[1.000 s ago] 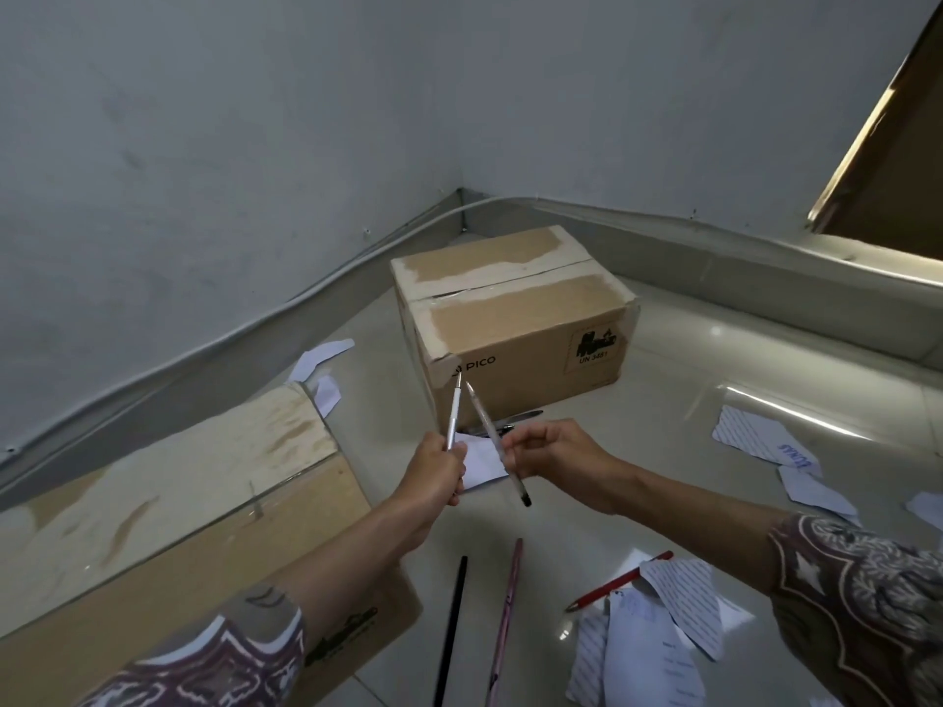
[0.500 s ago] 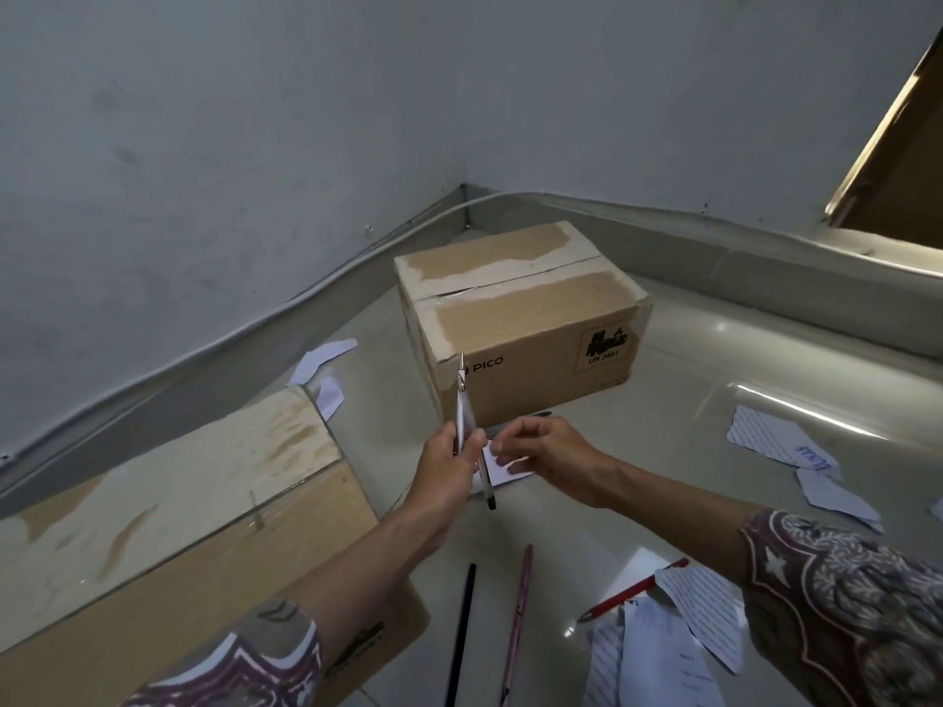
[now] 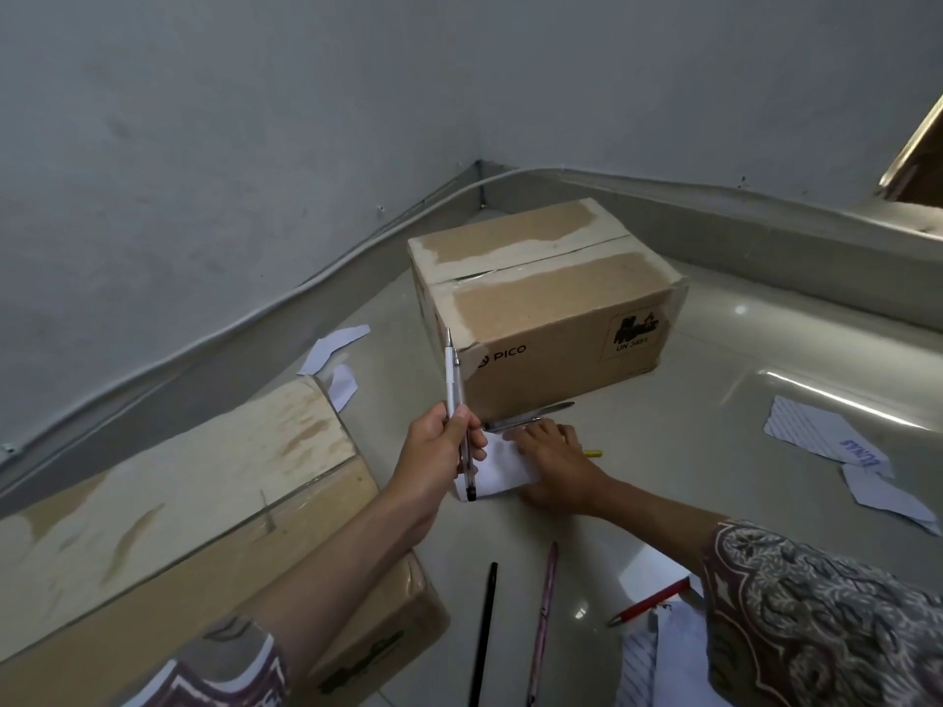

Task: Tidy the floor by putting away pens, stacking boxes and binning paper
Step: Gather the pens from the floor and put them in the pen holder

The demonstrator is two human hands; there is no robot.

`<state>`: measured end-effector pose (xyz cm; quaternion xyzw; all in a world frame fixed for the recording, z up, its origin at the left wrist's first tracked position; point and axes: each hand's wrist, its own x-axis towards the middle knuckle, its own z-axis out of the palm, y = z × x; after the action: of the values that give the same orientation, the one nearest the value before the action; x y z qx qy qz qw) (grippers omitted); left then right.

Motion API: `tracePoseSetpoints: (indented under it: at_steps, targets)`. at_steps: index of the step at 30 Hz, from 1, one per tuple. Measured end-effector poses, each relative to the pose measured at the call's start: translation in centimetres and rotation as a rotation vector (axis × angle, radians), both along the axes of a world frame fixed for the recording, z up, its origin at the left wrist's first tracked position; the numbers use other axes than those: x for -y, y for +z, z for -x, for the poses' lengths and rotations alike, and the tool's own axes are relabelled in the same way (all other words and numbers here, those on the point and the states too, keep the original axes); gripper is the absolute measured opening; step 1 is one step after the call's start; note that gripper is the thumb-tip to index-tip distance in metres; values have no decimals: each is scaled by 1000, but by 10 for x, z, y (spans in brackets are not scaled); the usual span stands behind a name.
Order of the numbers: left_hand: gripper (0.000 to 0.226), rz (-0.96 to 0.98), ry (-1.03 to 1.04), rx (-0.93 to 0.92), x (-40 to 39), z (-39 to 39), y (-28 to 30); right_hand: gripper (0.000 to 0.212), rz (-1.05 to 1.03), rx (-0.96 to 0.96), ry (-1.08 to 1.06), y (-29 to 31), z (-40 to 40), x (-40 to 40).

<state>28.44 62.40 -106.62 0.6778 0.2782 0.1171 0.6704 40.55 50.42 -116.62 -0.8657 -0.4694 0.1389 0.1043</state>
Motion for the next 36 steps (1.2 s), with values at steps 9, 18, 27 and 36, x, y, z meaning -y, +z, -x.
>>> tracePoseSetpoints:
  at_steps: [9,18,27,36]
  targets:
    - [30,96,19,26,-4,-4,2,32,-200,71,-14,3,-10,8]
    - [29,154,35,18,-7,2,2,38,58,242,37,-2,-36,-6]
    - [27,193,73,-30,-8,-1,-2,28,160,225,135,4,-39,-9]
    - [28,200,68,-27,-10,-2,-4,26,63,232,145,4,-32,-29]
